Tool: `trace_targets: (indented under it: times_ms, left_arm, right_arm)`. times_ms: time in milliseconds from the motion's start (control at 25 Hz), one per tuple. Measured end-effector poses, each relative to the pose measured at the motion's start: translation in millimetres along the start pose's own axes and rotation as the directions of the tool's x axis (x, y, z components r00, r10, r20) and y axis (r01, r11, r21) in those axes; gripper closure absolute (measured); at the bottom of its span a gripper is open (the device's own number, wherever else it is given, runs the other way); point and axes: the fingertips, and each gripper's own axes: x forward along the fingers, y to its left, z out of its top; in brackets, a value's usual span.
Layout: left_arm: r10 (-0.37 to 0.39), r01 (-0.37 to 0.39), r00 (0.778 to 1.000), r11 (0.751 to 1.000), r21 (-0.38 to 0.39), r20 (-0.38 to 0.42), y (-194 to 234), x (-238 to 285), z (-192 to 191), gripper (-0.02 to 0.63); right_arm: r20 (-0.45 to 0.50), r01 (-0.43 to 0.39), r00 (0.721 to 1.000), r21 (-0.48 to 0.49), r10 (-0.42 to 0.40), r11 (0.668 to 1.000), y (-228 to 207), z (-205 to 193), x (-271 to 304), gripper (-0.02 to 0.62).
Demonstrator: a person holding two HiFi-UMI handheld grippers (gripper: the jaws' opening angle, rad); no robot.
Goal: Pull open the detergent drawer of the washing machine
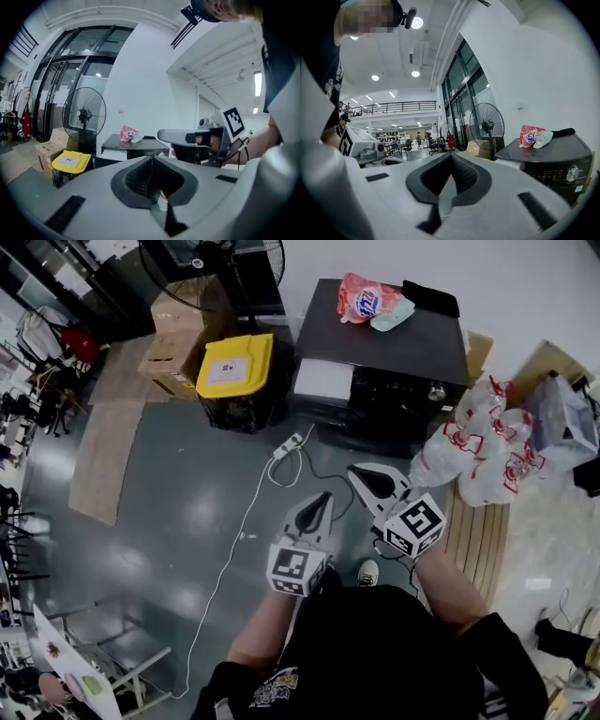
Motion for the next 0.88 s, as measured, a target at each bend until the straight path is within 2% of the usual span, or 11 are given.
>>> trace_targets:
  times_ms: [320, 880]
  left_arm:
    - [0.046, -0.046, 0.999, 0.999, 0.018, -0.006, -40, -13, -9, 0.592]
    - [0.091, -0.092, 0.995, 0.995, 0.033, 0.027, -56, -11, -10, 0.592]
  right_arm:
    - [-0.001, -0.038, 0.999, 0.006, 0.038, 0.999, 12, -8, -43, 0.592]
    - [-0.002, -0.085, 0.996, 0.006, 0.085, 0.996, 14, -11, -61, 0.592]
